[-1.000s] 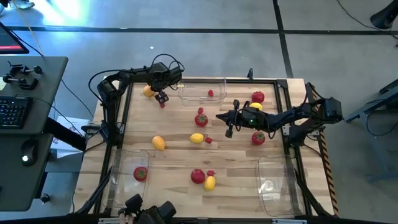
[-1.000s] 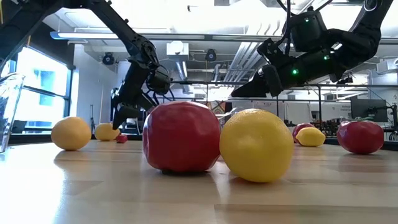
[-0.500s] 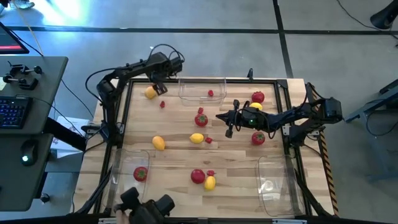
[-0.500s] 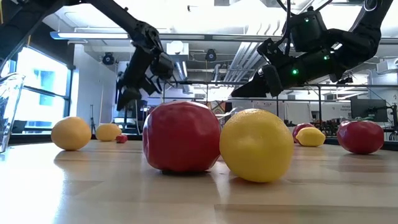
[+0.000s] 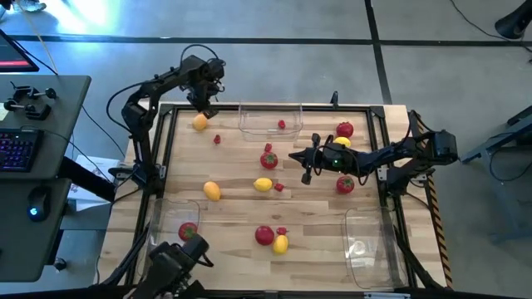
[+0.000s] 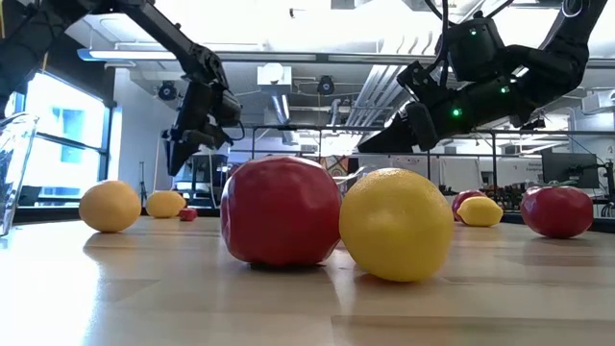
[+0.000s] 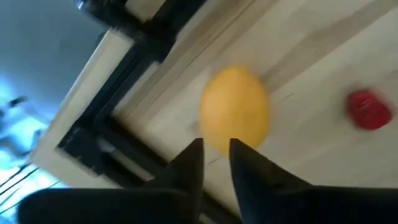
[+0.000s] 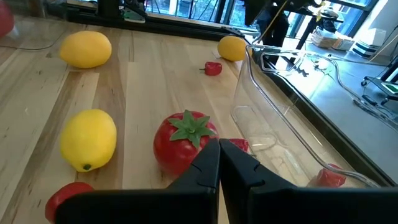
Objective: Sort produce into baskets
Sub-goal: Put the yellow lemon into the bottom right transparent bin
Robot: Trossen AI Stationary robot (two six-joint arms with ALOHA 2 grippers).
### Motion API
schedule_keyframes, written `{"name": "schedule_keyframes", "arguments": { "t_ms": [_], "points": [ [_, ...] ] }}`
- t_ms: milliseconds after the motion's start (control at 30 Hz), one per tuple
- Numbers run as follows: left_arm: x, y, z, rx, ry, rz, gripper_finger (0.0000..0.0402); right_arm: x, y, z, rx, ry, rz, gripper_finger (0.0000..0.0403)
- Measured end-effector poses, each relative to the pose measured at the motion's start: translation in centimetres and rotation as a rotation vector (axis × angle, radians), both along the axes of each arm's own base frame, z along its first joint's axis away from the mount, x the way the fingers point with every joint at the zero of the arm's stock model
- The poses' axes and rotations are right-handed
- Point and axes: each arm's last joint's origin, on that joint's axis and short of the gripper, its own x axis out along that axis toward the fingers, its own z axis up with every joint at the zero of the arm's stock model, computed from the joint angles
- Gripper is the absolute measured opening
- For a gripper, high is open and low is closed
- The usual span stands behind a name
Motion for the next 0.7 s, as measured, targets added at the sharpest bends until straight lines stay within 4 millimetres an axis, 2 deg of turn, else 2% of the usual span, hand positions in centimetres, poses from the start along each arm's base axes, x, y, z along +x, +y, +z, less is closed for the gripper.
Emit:
{"name": "schedule_keyframes", "arguments": {
  "t_ms": [367, 467, 700],
  "points": [
    [0.1, 0.4, -0.1, 0.002, -0.077, 0.021, 0.0239, 0.0, 0.0, 0.0, 0.0, 0.0, 0.0, 0.0001],
    [-0.3, 0.7, -0.2, -0.022, -0.108, 0.044, 0.026, 0.0, 0.0, 0.0, 0.0, 0.0, 0.0, 0.0001],
    [-1.5, 1.9, -1.6, -0.091, -0.147, 0.106, 0.0264, 0.0, 0.0, 0.0, 0.0, 0.001, 0.0, 0.0001]
  ]
}}
